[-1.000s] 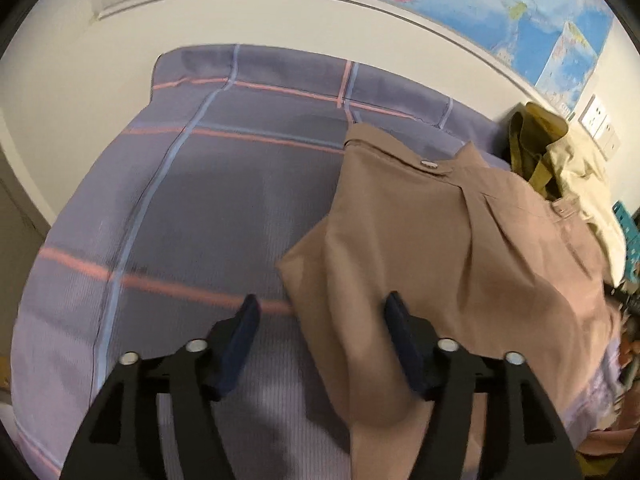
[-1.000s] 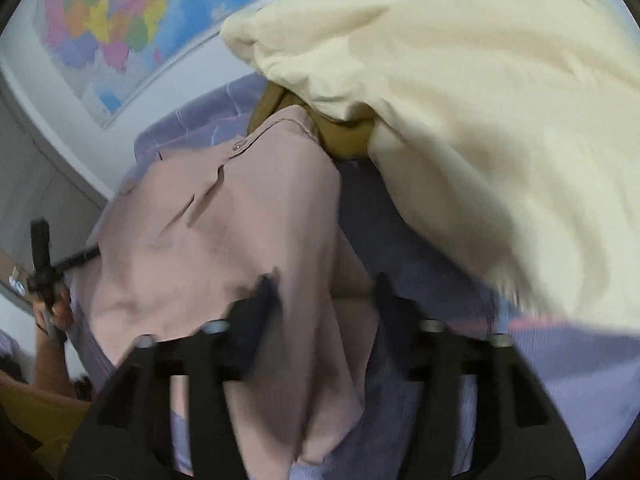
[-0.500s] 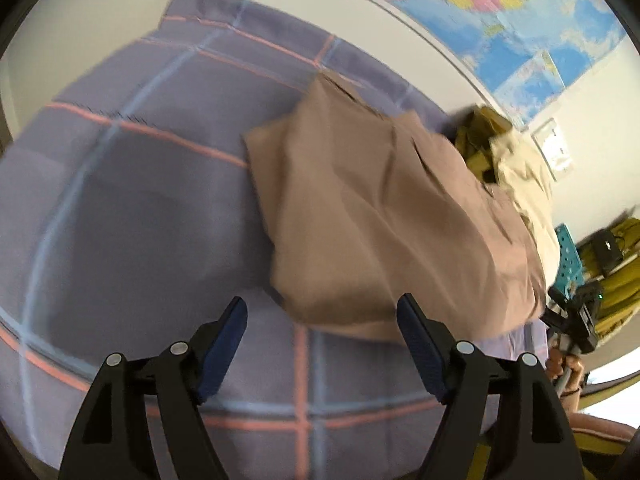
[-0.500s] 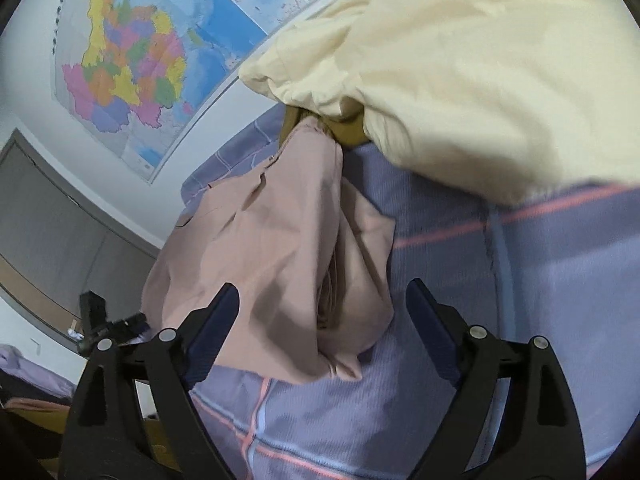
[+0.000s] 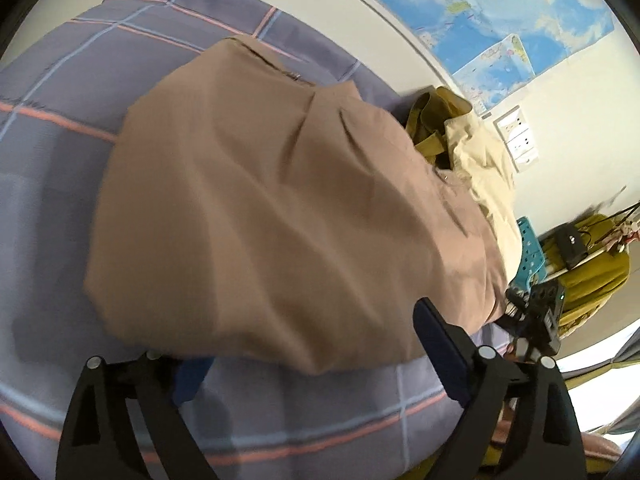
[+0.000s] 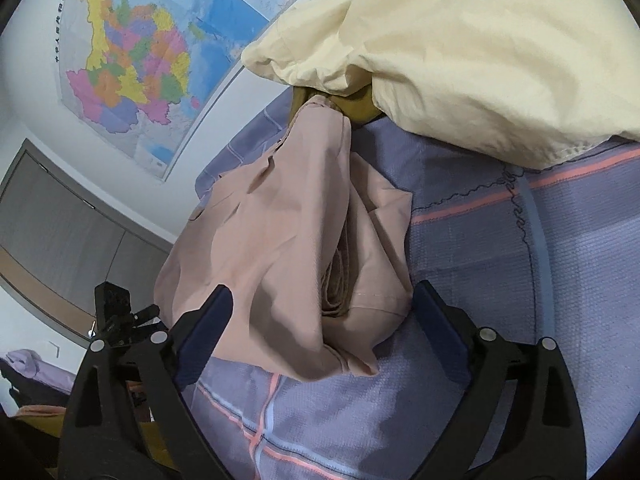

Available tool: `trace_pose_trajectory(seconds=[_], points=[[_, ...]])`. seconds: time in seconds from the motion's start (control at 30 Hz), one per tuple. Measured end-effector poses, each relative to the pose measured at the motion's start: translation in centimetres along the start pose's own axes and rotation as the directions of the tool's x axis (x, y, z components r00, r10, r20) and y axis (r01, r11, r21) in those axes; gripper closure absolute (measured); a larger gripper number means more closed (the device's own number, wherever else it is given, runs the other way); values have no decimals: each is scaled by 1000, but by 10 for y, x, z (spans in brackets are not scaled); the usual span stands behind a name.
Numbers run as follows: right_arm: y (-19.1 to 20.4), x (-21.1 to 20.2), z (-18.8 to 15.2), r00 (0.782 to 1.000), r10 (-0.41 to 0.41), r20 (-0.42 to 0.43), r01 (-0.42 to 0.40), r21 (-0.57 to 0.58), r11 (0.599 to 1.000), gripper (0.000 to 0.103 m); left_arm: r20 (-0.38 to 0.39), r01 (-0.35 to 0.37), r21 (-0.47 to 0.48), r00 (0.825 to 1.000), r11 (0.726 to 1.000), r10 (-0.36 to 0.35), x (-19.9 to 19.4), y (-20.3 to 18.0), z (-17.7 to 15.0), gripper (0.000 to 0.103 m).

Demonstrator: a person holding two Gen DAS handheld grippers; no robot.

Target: Fold large clothes

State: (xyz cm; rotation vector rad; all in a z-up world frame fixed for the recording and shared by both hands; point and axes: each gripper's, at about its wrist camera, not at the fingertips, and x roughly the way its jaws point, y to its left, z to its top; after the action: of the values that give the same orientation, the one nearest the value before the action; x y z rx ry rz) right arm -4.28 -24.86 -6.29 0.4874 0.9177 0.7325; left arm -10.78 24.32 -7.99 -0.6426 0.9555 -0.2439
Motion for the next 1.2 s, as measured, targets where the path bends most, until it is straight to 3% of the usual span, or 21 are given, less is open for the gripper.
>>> trace_pose_trajectory(seconds=[0.33,0.5,0.6,0.97,1.2], points=[[7,13,6,1000,4,-14,-4,-23,1000,8,54,-27,8,998,1000,27,18,-10,16,8],[15,25,8,999,5,-35,-7,-50,999,8,70,-162,85,985,983,156,29,-28,14,7],[14,26,8,999,6,-36,-8,-50,999,8,79,-204,112,977,973,196,32,-32,12,7],[9,10,-1,1000,-22,-18,22,-14,1000,10,85,-230,135,972,964,220,33,-33,12,7],[13,-6,-16,999,-36,-24,35,-12,999,10,67,-201,140,979,969,194,27,-27,14,12]])
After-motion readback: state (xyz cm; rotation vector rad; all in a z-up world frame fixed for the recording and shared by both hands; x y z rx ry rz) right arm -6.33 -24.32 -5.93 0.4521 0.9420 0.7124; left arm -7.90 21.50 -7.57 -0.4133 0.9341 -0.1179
